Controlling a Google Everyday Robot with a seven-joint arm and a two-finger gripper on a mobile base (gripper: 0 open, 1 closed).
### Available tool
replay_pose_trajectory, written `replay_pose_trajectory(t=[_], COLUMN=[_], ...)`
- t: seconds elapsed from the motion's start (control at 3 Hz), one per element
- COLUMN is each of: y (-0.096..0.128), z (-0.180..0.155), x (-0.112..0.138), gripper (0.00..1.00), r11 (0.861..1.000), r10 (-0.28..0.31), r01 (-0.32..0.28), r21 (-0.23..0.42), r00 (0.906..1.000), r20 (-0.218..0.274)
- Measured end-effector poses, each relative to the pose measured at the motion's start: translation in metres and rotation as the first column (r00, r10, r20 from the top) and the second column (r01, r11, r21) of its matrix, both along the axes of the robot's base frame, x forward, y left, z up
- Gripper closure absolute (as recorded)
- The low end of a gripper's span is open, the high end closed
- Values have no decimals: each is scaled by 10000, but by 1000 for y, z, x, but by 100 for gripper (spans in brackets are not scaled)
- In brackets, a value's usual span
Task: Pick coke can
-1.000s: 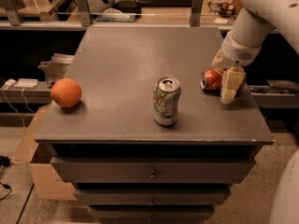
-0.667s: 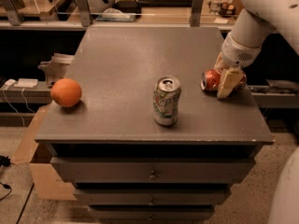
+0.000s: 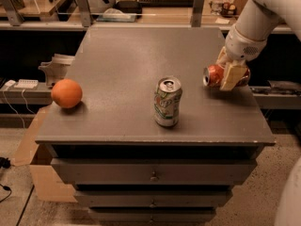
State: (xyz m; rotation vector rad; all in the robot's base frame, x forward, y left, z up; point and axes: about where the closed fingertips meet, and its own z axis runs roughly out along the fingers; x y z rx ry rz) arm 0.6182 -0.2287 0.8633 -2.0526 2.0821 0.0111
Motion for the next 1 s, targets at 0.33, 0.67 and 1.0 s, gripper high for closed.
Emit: replay_pose_trajectory(t=[0.33,0.67,1.0], y=[4,9,15], z=[31,57,69], x=[0,-2,-3], gripper=[100,100,100], r11=[9996,9986,9968], r10=[277,534,784], r01=[-274,-537,-800], r21=[-46,-12,41], r00=[9969,9900,9845], r20=[741,1306,1567])
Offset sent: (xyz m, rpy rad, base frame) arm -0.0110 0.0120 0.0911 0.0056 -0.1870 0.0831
